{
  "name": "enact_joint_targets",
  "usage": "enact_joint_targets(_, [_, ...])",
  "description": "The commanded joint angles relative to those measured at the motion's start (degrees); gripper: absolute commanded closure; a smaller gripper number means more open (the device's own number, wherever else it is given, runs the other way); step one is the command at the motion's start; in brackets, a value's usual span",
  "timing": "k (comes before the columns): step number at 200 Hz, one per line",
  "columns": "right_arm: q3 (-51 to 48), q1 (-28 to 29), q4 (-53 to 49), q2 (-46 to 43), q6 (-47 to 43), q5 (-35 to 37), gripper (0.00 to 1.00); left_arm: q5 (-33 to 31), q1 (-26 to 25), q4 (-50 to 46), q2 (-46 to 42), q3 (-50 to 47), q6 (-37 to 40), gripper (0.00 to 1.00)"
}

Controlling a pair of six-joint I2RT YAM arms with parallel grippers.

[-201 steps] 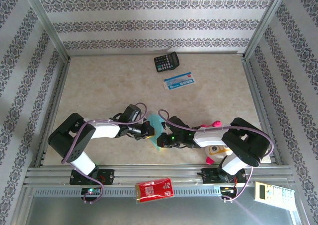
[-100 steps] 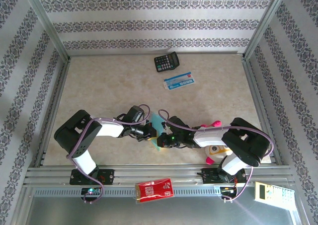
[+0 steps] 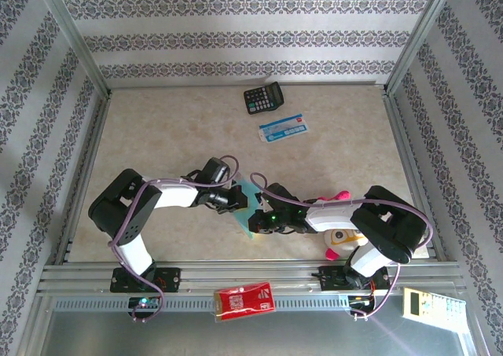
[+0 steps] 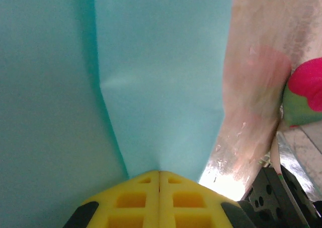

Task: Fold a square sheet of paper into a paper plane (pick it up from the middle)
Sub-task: Fourth fold the wing at the center of the table.

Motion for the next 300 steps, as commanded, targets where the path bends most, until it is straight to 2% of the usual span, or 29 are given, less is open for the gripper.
enact_joint_targets(1, [-2.5,-0.3,-11.7,3.1,-1.8,2.8,1.00,0.1,2.0,-3.5,1.6,2.0,3.4,0.98])
enact_joint_targets(91, [-2.4,-0.2,-12.1,3.3,-1.9,2.6,1.00,2.0,8.5,-5.1,6.4,7.7,7.5,0.96])
enact_joint_targets(204, [-3.0,-0.2,-12.7,2.6,-2.3,2.8,1.00,0.0,12.7,-6.6,13.2,15.6,9.0,0.95])
enact_joint_targets(277, [-3.2,-0.3,-13.1,2.6,-2.6,2.7,1.00,-1.1,15.0,-7.6,15.2,20.5,8.8,0.93])
enact_joint_targets(300, [-3.1,-0.5,-13.5,2.1,-3.3,2.4,1.00,-0.7,15.5,-5.7,12.1,18.6,7.6,0.92])
